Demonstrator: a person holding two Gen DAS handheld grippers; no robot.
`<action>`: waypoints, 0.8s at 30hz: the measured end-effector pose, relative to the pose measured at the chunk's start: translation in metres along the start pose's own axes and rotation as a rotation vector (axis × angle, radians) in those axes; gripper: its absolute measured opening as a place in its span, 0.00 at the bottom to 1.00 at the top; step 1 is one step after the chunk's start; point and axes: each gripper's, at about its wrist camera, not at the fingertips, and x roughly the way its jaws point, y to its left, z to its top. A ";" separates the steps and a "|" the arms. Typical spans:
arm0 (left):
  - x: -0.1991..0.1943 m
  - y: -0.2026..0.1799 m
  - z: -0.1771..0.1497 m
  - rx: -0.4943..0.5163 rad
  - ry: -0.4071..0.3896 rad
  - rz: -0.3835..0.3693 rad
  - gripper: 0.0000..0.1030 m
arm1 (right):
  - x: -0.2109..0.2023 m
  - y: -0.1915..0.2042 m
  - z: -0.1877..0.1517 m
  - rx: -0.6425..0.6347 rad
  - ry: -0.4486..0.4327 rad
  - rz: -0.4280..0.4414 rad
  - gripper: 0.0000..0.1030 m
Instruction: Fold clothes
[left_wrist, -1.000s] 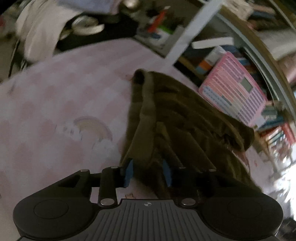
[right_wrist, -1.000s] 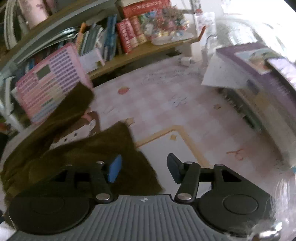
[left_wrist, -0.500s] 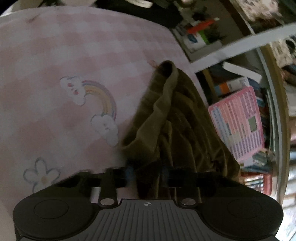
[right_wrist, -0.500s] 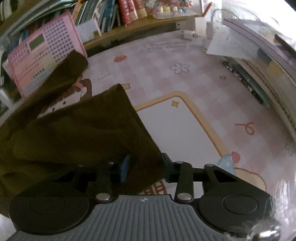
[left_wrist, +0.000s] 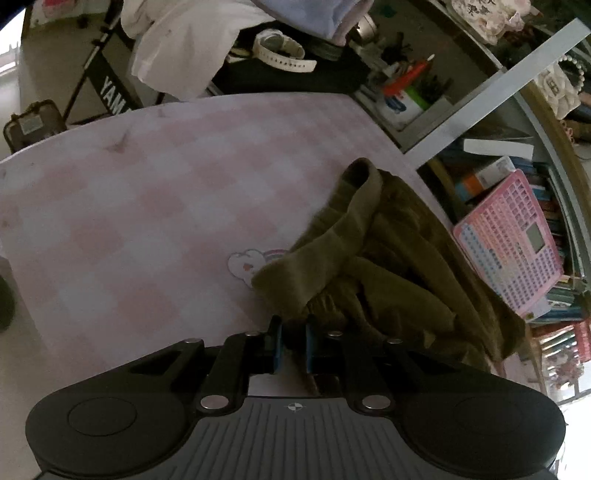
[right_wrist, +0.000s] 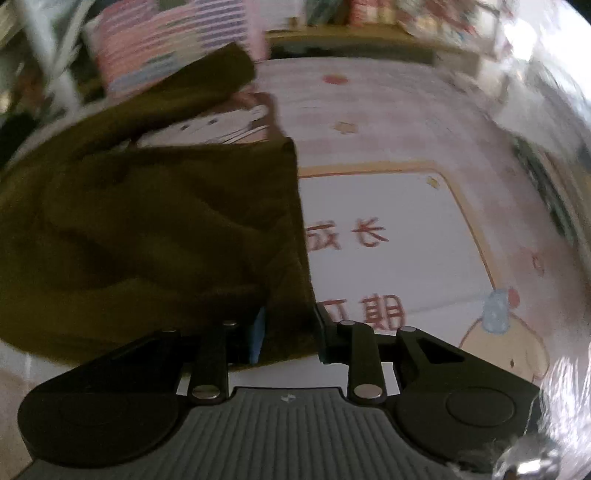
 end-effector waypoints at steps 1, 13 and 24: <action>0.000 -0.001 0.000 0.006 0.004 -0.002 0.10 | -0.001 0.002 -0.002 -0.021 -0.005 -0.014 0.19; 0.003 0.003 -0.001 0.046 0.036 -0.060 0.10 | -0.007 -0.017 -0.010 0.051 0.006 -0.086 0.16; -0.002 0.008 0.010 0.165 0.071 -0.025 0.39 | -0.006 -0.002 -0.017 0.071 -0.015 -0.123 0.26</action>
